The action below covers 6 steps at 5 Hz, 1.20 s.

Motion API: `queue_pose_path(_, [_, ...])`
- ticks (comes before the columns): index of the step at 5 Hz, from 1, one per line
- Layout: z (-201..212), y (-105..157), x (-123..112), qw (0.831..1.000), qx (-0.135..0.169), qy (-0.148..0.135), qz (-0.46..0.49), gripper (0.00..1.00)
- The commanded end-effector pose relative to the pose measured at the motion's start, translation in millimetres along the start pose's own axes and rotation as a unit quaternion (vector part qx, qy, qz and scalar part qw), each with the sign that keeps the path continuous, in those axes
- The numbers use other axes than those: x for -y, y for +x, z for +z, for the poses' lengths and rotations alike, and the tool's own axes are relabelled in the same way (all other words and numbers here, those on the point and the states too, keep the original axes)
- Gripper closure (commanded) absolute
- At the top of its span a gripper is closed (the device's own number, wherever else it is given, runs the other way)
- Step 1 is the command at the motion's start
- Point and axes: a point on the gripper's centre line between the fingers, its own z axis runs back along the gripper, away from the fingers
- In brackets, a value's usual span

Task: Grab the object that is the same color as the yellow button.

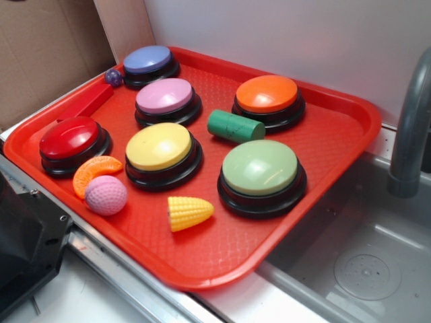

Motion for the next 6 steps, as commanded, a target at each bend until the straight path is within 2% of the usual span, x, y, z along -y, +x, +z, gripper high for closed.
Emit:
queue_pose_path(1, [0, 0, 0, 1.000, 0.000, 0.000, 0.000, 0.00])
queue_pose_path(2, [-19, 9, 16, 0.994, 0.029, -0.023, -0.104, 0.00])
queue_pose_path(4, [-68, 20, 59, 0.981, 0.052, -0.055, -0.178, 0.00])
queue_pose_path(5, [-96, 21, 75, 0.979, 0.030, -0.063, -0.193, 0.00])
queue_pose_path(6, [-130, 23, 88, 0.974, 0.032, -0.070, -0.212, 0.00])
